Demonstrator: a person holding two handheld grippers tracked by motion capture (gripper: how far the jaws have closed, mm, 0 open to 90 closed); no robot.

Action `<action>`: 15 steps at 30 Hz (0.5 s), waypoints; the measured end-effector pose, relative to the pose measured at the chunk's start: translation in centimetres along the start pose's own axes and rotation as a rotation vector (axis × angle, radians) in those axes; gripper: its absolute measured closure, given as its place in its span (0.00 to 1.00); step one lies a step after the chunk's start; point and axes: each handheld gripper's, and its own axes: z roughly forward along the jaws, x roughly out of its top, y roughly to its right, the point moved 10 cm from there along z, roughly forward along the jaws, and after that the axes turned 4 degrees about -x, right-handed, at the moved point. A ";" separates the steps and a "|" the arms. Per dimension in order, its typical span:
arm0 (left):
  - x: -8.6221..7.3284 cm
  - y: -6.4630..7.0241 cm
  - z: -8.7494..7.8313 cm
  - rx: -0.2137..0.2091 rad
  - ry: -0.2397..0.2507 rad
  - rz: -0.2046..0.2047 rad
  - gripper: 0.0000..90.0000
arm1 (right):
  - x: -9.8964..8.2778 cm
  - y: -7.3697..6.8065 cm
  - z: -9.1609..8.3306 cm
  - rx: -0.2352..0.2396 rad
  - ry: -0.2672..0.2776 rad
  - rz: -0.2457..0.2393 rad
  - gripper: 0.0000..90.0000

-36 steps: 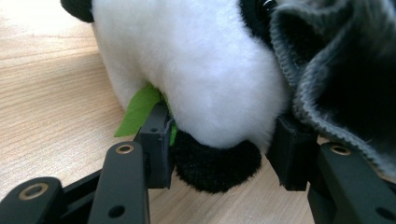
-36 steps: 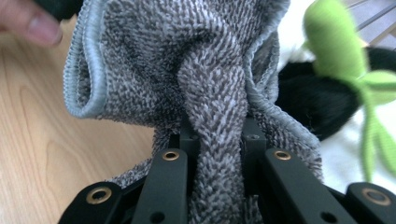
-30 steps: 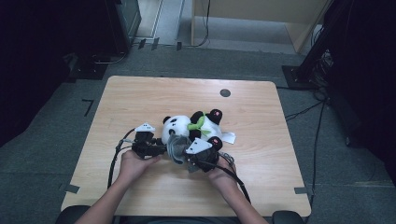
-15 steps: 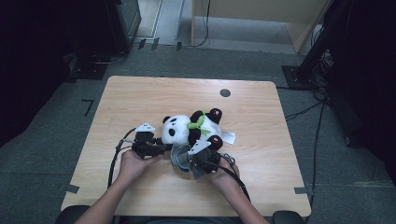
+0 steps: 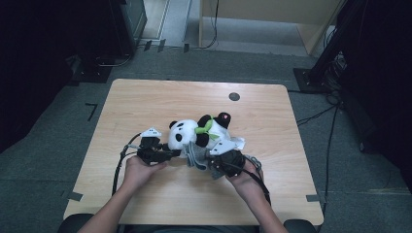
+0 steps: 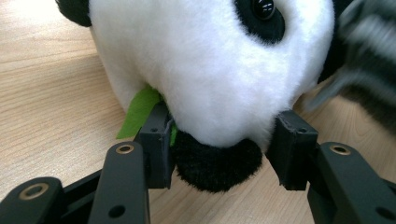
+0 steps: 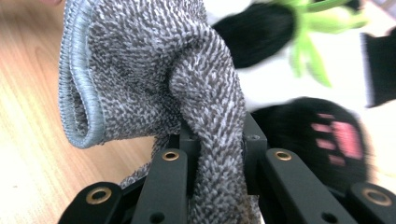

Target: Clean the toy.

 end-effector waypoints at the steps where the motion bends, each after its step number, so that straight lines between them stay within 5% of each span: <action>1: 0.0 0.0 0.0 -0.003 0.001 -0.003 0.54 | 0.1 0.2 -0.3 0.007 0.006 0.016 0.86; 15: 0.1 0.0 0.0 -0.010 0.007 -0.008 0.54 | 1.4 3.3 -3.4 -0.007 0.101 0.108 0.86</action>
